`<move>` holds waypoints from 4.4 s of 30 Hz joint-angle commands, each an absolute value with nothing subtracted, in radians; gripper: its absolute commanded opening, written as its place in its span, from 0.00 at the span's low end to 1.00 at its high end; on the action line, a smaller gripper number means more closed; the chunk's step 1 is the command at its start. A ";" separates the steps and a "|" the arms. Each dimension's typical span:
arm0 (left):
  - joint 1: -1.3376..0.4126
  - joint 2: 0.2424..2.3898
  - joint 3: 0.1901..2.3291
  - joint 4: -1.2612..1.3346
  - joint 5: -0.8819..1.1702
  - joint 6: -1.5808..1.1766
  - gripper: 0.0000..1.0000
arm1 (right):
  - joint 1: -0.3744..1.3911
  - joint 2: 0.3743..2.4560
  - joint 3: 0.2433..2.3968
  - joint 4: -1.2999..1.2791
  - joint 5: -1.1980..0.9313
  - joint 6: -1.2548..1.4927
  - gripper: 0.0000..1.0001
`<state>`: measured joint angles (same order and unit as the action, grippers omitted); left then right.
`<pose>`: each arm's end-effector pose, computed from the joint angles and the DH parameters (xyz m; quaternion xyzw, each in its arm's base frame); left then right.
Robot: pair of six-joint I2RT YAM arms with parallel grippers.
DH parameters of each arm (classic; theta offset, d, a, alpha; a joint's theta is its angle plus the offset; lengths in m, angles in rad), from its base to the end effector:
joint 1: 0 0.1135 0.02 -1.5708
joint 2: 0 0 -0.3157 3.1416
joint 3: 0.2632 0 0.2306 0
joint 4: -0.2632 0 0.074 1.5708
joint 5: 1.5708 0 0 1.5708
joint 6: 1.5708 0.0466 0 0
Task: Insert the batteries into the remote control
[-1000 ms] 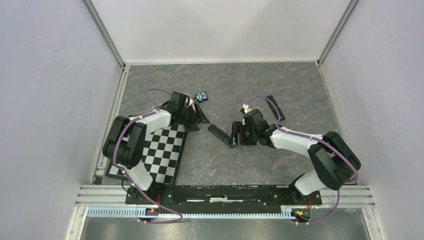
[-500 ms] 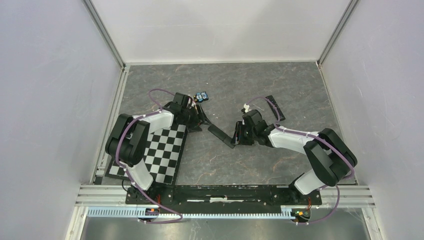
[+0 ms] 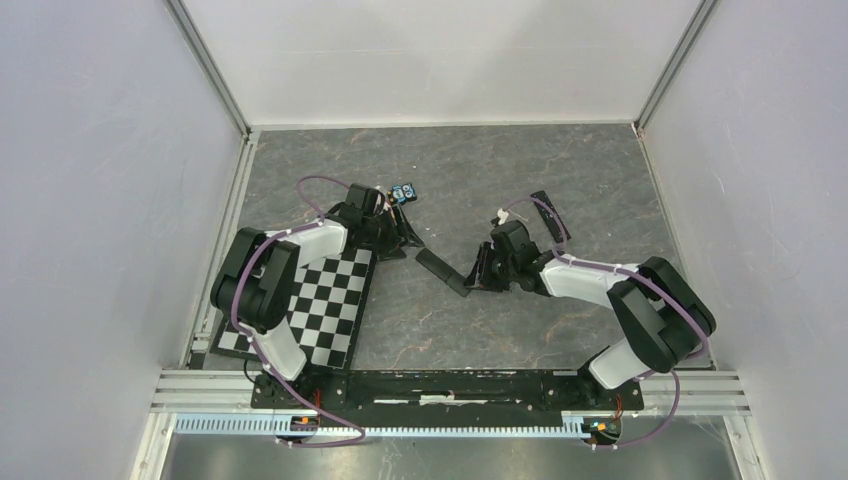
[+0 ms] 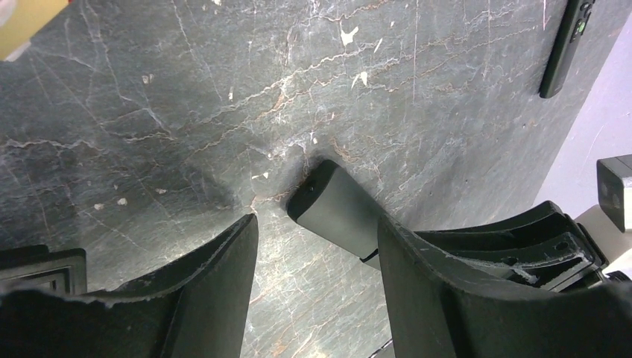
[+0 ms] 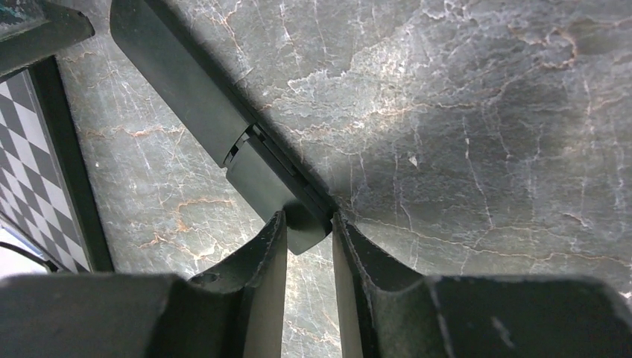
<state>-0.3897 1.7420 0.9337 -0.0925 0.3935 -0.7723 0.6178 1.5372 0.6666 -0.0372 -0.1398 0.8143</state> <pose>0.3111 -0.1471 0.2133 -0.1130 0.9215 -0.3313 0.1682 0.2185 0.1632 0.2027 0.0699 0.9409 0.2629 0.2016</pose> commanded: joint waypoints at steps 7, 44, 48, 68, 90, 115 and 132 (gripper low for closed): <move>-0.395 1.758 0.935 -0.047 0.380 -0.730 0.65 | 0.595 1.507 0.567 -0.140 -0.070 0.877 0.27; -0.404 1.741 0.939 -0.091 0.338 -0.719 0.65 | 0.730 1.643 0.839 -0.156 -0.010 0.333 0.73; -0.404 1.738 0.943 -0.101 0.332 -0.713 0.65 | 0.756 1.674 0.875 -0.203 0.058 0.319 0.66; -0.405 1.745 0.948 -0.110 0.325 -0.709 0.65 | 0.828 1.662 0.893 -0.183 0.110 0.170 0.61; -0.404 1.742 0.952 -0.121 0.324 -0.703 0.65 | 0.732 1.644 0.956 -0.318 -0.126 0.012 0.83; -0.405 1.747 0.959 -0.135 0.314 -0.701 0.65 | 0.774 1.727 0.989 -0.316 -0.065 -0.058 0.37; -0.404 1.746 0.965 -0.146 0.307 -0.696 0.65 | 0.822 1.802 1.057 -0.386 -0.014 -0.002 0.49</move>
<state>-0.4015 1.7641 0.9447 -0.1055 0.3412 -0.7509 0.8089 1.7683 1.0439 -0.3569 -0.0216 -0.0048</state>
